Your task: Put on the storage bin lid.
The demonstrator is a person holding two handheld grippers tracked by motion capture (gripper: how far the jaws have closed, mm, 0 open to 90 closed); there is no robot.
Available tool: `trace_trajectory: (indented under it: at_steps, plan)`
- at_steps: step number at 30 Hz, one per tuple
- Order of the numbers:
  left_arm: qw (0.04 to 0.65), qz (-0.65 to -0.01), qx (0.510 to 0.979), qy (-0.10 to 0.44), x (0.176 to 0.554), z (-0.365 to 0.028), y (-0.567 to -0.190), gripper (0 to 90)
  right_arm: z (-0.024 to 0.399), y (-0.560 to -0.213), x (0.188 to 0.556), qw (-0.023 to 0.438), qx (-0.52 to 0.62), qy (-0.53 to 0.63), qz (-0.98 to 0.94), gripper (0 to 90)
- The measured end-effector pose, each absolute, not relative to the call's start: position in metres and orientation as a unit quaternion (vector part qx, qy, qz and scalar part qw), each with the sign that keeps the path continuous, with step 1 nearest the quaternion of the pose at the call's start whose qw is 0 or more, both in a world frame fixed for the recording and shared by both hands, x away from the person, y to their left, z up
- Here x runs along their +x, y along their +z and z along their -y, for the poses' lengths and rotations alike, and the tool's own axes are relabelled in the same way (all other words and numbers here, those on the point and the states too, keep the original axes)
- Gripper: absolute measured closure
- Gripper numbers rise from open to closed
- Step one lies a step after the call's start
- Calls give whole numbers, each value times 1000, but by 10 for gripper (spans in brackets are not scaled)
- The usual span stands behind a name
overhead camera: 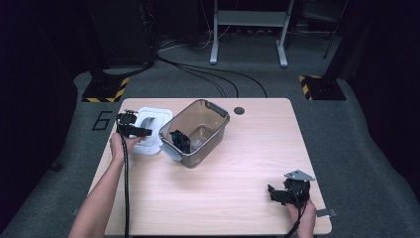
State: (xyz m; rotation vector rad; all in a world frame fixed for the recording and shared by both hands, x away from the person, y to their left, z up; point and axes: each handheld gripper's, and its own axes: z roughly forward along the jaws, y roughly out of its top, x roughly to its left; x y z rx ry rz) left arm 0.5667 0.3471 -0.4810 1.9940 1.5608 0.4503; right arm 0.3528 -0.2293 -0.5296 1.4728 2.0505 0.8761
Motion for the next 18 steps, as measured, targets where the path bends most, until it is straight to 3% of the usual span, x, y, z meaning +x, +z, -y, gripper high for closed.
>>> trace_trajectory:
  at_steps: [5,16,18]
  plan:
    - [277,-588,742,163,571,-348,-490,93,229,-530,353,232,536,319,-746,39]
    - [304,-568,745,177,570,-345,-489,624,229,-530,353,232,536,319,-746,39]
    - [306,-566,745,174,570,-345,-489,631,229,-530,353,232,536,319,-746,39]
